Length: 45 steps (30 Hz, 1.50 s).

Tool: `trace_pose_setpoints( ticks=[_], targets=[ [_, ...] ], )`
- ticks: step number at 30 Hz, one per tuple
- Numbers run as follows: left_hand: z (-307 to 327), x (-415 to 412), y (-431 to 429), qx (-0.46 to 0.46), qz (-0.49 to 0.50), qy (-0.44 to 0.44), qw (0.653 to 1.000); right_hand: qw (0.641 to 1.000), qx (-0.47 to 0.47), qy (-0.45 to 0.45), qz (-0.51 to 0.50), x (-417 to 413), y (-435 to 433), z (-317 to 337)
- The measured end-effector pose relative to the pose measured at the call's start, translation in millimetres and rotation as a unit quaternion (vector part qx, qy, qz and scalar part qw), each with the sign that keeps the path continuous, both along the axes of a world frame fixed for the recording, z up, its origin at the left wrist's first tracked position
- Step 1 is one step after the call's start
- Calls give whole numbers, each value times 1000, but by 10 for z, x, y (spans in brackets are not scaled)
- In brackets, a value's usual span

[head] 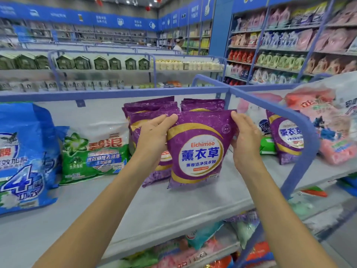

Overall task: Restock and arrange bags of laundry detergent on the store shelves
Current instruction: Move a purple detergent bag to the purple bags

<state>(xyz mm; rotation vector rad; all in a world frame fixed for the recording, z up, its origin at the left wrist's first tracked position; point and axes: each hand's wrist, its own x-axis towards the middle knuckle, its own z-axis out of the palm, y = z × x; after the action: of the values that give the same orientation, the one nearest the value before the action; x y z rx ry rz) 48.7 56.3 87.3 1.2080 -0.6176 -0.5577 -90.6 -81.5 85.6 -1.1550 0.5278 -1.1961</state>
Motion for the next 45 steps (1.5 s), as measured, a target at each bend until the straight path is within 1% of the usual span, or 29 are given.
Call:
trace_pose_setpoints(
  ticks=[5,9,12,14,17,19,22,26,29,31,33,35,37,39,45],
  targets=[
    [-11,-129,-593,-7,32,7,999,998,-33,46,26,-76,-649,-44],
    [-2,-178,-1015,3,65,7,998,998,-24,49,20,-8,-1109,-18],
    [-6,-155,-1286,5,112,39,993,999,5,51,-12,178,-1288,-67],
    [-3,-123,-1409,-2,137,60,989,998,2,61,-23,314,-1353,-109],
    [-7,-53,-1533,-7,169,80,982,996,3,91,-7,436,-1449,-131],
    [-34,-5,-1574,11,183,82,980,994,2,110,-5,479,-1495,-139],
    [-147,31,-1564,37,193,48,979,988,-4,152,1,489,-1462,-291],
    [-333,-104,-1442,67,169,14,983,978,-9,207,28,320,-1339,-669],
    [-592,-291,-1305,110,143,-23,983,967,-2,249,51,123,-1315,-937],
    [-802,-412,-1199,168,124,-74,975,958,-10,276,77,-2,-1304,-1081],
    [-958,-491,-1119,243,92,-137,956,950,-39,286,115,-111,-1274,-1159],
    [-1015,-551,-1093,284,88,-192,935,940,-70,306,133,-154,-1258,-1222],
    [-1035,-537,-1093,287,129,-228,921,934,-94,325,116,-138,-1254,-1265],
    [-1054,-488,-1118,288,161,-246,911,930,-112,336,95,-96,-1241,-1258],
    [-1099,-526,-1173,288,189,-262,902,922,-147,349,78,-73,-1234,-1224]
  ],
)
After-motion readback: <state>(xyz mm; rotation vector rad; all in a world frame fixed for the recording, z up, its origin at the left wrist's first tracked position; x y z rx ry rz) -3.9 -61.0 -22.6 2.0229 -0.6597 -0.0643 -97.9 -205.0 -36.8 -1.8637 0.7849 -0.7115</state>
